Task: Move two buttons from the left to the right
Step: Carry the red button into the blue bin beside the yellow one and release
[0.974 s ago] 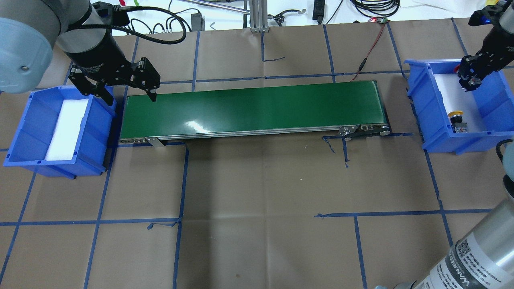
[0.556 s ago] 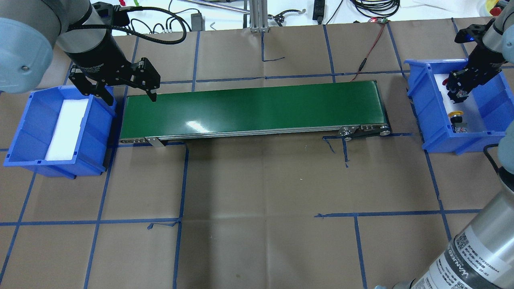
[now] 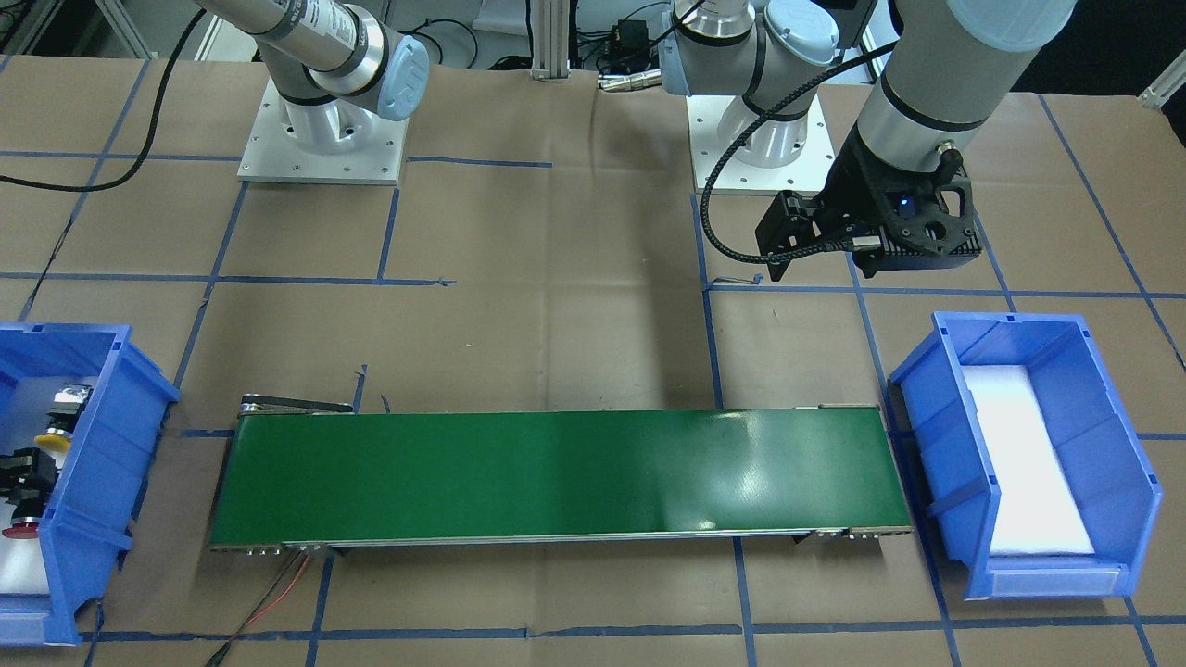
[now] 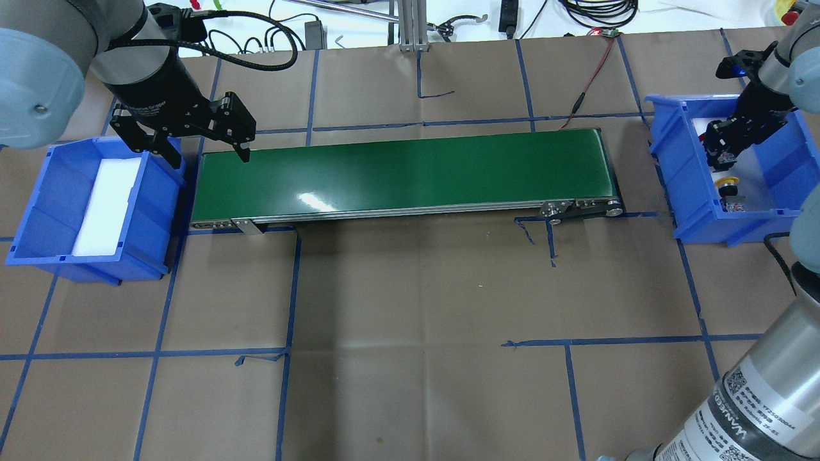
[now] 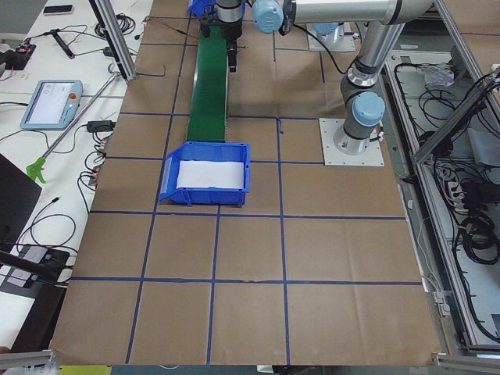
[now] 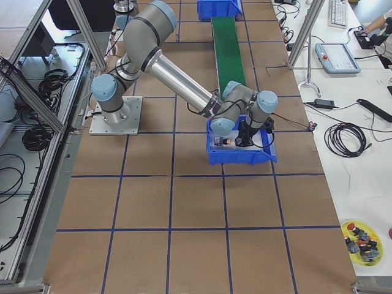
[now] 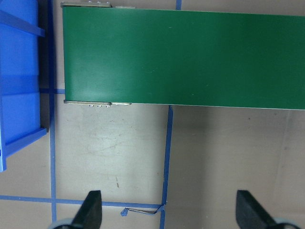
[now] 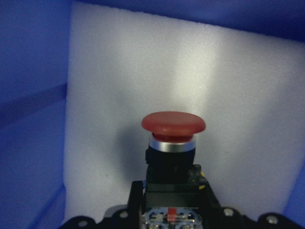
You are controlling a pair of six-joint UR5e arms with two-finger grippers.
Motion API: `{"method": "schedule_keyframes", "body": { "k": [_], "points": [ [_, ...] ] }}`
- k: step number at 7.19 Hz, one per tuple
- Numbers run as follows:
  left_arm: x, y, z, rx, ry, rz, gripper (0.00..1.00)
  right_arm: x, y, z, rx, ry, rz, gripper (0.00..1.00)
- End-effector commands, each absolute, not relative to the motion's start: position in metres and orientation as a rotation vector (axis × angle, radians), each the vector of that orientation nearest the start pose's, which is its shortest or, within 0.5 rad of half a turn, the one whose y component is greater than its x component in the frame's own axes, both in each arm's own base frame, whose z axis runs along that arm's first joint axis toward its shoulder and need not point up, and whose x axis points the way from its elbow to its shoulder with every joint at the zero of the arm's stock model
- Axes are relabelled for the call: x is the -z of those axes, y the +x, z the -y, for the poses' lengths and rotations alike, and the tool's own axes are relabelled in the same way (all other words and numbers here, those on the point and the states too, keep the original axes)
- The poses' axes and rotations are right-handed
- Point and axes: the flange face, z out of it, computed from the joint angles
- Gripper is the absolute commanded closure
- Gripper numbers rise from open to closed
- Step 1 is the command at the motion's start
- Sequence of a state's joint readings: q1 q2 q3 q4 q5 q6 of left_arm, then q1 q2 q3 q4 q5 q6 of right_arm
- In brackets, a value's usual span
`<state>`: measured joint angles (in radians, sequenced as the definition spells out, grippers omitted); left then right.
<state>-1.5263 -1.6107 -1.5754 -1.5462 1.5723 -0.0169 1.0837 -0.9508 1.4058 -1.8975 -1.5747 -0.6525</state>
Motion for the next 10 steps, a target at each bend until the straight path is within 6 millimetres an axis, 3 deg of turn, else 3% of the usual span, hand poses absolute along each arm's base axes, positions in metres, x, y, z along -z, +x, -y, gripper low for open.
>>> {"method": "schedule_keyframes", "body": {
  "k": [1, 2, 3, 6, 7, 8, 10],
  "points": [
    [-0.468, -0.11, 0.512, -0.031, -0.096, -3.139, 0.0, -0.231, -0.2, 0.671, -0.124, -0.252, -3.029, 0.0],
    [-0.468, -0.11, 0.512, -0.031, -0.096, -3.139, 0.0, -0.246, -0.199, 0.673, -0.1, -0.254, -3.04, 0.0],
    [-0.469, -0.111, 0.511, -0.029, -0.096, -3.139, 0.0, -0.276, -0.197, 0.672, -0.047, -0.26, -3.066, 0.0],
    [-0.469, -0.111, 0.511, -0.029, -0.096, -3.139, 0.0, -0.359, -0.182, 0.645, 0.002, -0.266, -3.096, 0.0],
    [-0.469, -0.111, 0.511, -0.031, -0.096, -3.139, 0.0, -0.395, -0.175, 0.634, 0.077, -0.275, -3.125, 0.0],
    [-0.468, -0.111, 0.511, -0.034, -0.096, -3.139, 0.0, -0.437, -0.148, 0.622, 0.163, -0.25, -3.154, 0.0],
    [-0.468, -0.111, 0.512, -0.034, -0.096, -3.139, 0.0, -0.485, -0.025, 0.604, 0.213, 0.004, -3.132, 0.0]
  ]
}}
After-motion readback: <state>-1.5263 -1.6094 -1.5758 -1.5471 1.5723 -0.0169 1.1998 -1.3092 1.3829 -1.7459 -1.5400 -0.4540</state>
